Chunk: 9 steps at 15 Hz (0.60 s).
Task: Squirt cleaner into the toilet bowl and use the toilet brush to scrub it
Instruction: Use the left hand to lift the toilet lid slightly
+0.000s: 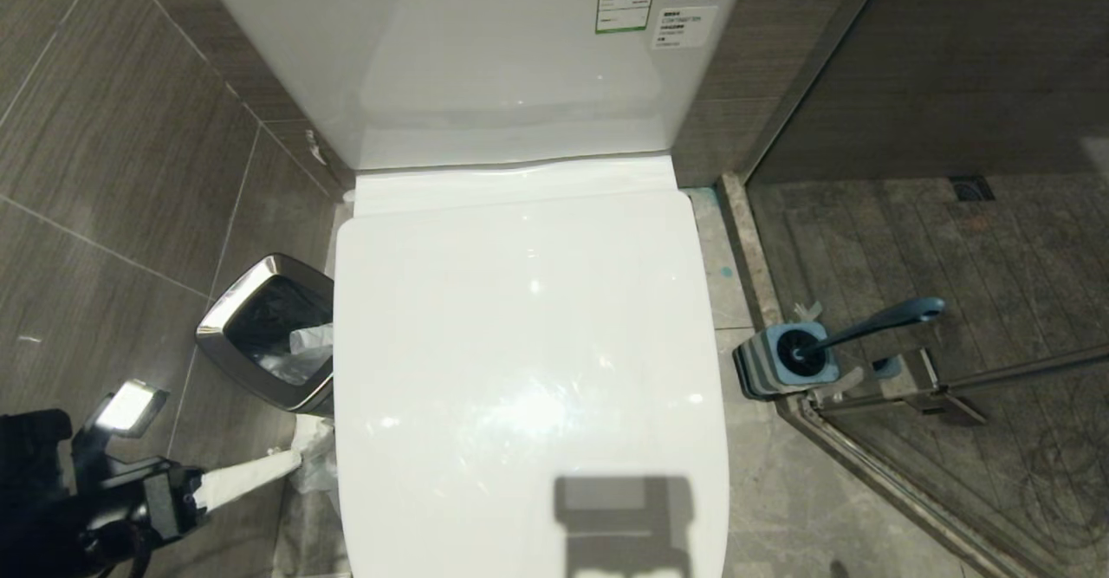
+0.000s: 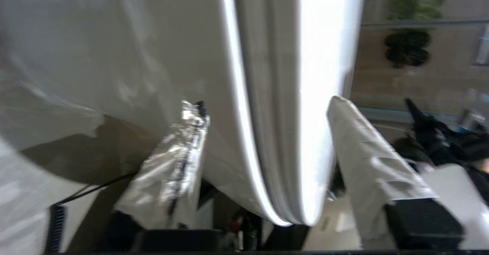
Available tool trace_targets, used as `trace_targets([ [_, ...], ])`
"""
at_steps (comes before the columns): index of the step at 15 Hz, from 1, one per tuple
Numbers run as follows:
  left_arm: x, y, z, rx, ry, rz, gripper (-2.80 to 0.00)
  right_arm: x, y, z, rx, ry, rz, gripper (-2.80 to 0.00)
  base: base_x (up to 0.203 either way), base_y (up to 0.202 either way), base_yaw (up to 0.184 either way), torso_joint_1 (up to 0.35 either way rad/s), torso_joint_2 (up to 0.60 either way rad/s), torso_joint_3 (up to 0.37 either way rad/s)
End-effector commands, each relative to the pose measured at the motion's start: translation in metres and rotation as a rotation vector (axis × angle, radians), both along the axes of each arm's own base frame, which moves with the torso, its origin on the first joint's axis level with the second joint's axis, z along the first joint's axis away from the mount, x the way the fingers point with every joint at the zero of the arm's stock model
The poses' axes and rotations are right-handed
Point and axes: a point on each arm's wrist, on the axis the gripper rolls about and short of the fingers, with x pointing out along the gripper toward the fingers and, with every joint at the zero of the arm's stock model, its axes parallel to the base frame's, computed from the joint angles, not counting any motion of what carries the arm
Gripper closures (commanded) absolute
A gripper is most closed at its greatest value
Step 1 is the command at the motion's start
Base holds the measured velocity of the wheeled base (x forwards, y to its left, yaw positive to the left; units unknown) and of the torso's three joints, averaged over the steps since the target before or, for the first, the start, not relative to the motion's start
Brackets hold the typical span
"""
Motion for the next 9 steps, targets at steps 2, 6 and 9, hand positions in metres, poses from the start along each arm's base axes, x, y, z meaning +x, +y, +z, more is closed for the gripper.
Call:
trace_targets([
  [2, -0.01, -0.006, -0.002, -0.033, 0.015, -0.037, -2.8, 0.0, 0.0, 0.0, -0.001, 0.001, 0.001, 0.0, 0.0, 0.0, 0.0, 0.0, 0.0, 0.0],
  [6, -0.021, -0.018, -0.002, -0.042, 0.032, -0.078, -2.8, 0.0, 0.0, 0.0, -0.001, 0.001, 0.002, 0.0, 0.0, 0.0, 0.0, 0.0, 0.0, 0.0],
  [9, -0.028, -0.027, -0.005, -0.049, 0.056, -0.112, -2.8, 0.0, 0.0, 0.0, -0.001, 0.001, 0.001, 0.0, 0.0, 0.0, 0.0, 0.0, 0.0, 0.0],
])
